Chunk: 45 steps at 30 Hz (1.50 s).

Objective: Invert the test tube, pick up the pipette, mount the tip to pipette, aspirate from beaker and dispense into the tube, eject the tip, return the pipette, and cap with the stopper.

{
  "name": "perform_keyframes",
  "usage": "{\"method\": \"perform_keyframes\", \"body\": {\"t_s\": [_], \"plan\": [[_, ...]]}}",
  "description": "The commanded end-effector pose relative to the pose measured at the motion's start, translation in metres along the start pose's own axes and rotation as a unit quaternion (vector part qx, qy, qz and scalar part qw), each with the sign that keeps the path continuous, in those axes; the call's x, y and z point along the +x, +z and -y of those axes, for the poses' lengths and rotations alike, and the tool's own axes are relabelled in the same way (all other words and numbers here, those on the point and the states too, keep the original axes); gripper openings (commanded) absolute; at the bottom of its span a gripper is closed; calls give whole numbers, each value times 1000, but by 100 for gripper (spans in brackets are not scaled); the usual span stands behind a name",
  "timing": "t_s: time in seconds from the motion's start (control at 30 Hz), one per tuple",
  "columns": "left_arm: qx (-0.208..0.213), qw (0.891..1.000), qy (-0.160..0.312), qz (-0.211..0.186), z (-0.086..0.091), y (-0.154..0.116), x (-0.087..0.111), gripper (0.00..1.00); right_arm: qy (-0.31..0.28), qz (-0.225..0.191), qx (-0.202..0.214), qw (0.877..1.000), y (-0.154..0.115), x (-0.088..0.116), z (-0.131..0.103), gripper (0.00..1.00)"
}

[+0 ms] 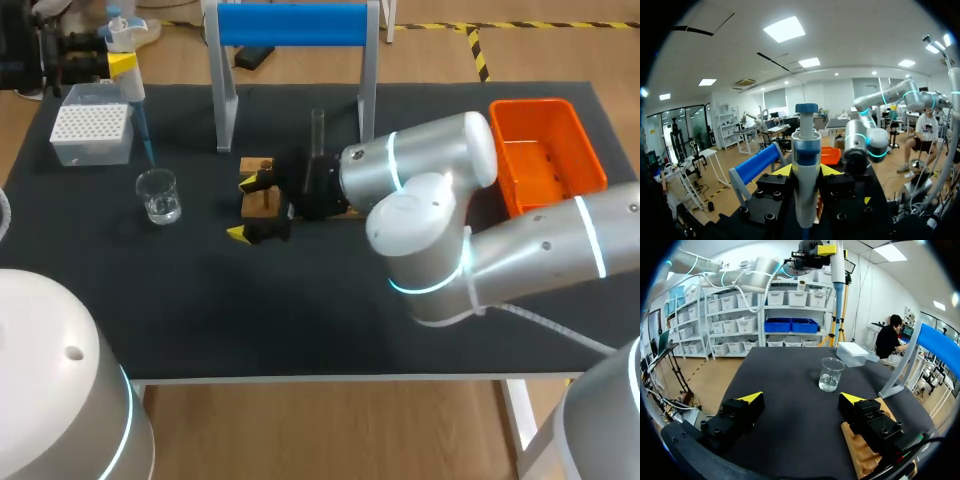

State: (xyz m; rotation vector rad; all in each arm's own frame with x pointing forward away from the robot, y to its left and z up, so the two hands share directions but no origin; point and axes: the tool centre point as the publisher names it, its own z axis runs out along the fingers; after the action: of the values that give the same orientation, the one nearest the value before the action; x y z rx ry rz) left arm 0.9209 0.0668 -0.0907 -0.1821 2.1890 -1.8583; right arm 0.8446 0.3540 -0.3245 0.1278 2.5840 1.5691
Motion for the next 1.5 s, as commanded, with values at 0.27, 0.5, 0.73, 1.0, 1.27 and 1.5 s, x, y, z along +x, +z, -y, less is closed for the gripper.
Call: {"method": "perform_keyframes", "body": {"t_s": [0.27, 0.5, 0.73, 1.0, 1.27, 1.5], "plan": [[1, 1000, 1, 0, 0, 0, 1, 0, 2, 11, 7, 1000, 41, -7, 4, 100], [1, 1000, 1, 0, 0, 0, 1, 0, 3, 19, 8, 1000, 48, -11, 5, 100], [1, 1000, 1, 0, 0, 0, 1, 0, -5, 20, 1, 1000, 45, -11, 2, 100], [1, 1000, 1, 0, 0, 0, 1, 0, -5, 20, 1, 1000, 45, -11, 2, 100], [1, 1000, 1, 0, 0, 0, 1, 0, -5, 20, 1, 1000, 45, -11, 2, 100], [1, 1000, 1, 0, 0, 0, 1, 0, -5, 20, 1, 1000, 45, -11, 2, 100]]}}
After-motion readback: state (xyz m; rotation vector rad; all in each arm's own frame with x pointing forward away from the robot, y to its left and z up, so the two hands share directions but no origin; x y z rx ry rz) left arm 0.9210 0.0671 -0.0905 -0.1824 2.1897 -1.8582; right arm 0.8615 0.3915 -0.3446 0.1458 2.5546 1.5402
